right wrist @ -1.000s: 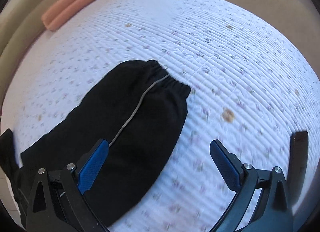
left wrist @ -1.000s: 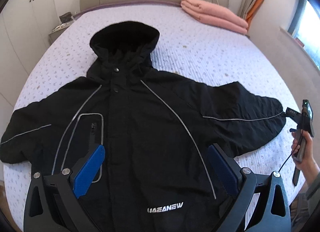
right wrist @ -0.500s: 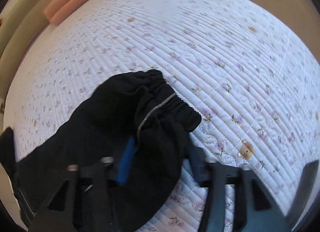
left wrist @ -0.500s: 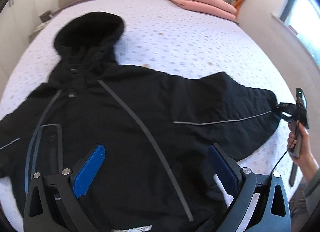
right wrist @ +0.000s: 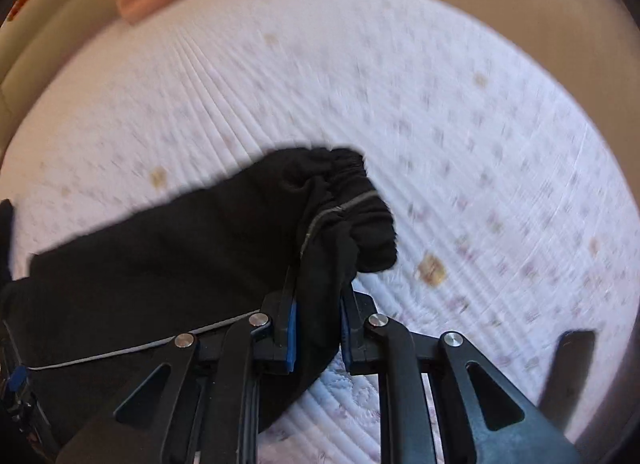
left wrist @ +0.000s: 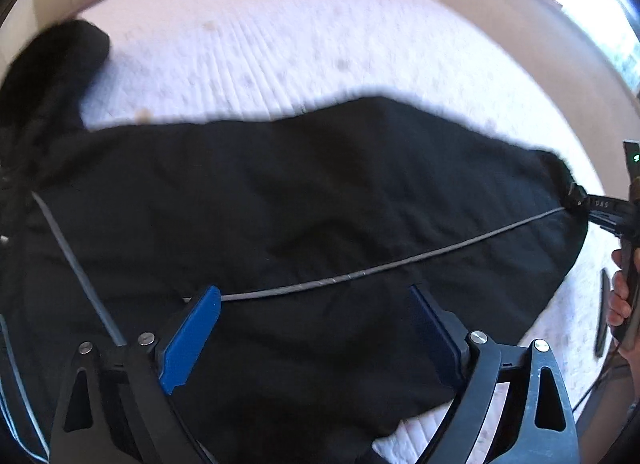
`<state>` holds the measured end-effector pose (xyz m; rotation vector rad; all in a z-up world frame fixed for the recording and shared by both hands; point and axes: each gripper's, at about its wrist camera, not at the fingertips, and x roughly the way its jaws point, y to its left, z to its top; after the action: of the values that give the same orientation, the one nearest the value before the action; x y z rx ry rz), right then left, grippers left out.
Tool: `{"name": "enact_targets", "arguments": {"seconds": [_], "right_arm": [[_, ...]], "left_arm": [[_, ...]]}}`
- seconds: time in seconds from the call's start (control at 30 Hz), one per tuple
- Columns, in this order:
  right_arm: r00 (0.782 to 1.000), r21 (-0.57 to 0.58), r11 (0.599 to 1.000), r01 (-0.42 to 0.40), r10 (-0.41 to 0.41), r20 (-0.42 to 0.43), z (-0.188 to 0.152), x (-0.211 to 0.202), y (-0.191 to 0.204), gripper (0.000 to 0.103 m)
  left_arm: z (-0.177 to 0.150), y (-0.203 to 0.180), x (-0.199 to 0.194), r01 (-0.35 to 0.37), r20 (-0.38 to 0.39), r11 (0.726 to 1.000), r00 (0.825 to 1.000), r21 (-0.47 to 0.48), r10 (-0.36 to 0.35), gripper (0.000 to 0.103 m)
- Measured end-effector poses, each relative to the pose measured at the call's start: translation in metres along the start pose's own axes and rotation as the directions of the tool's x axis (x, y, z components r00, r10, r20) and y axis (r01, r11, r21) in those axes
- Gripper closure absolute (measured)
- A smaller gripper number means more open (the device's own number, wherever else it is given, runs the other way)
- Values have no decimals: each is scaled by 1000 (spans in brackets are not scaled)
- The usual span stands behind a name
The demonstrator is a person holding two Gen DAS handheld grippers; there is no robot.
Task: Fold large clothes
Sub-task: 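Grasp the black sleeve cuff nearest the right tool and lift it, then carry the held sleeve across the jacket body and open the right tool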
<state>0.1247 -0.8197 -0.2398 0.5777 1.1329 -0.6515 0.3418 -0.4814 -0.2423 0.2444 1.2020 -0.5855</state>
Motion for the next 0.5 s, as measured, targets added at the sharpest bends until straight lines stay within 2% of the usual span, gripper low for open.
{"name": "enact_targets", "arguments": {"seconds": [0.13,0.27,0.33,0.5], "right_arm": [[1000,10,1000,-9,9,-8,0,7,0,85],[1000,-39,999,10,-10,2,1,-6,10,86],[999,-57,998,-9,10,33,2,-26,17,87],[990,-132,989,-60,76,116,-6,-81,57,87]], "left_arm": [[-2,-14,8,-95,26,991,995,98,93,9],[0,-4,-12,-65,44,996,997,63,62,9],[-2,9,-33,-54,68,998,996,42,51,9],[-17,48,-74,-85,82,996,993,-10,85,9]]}}
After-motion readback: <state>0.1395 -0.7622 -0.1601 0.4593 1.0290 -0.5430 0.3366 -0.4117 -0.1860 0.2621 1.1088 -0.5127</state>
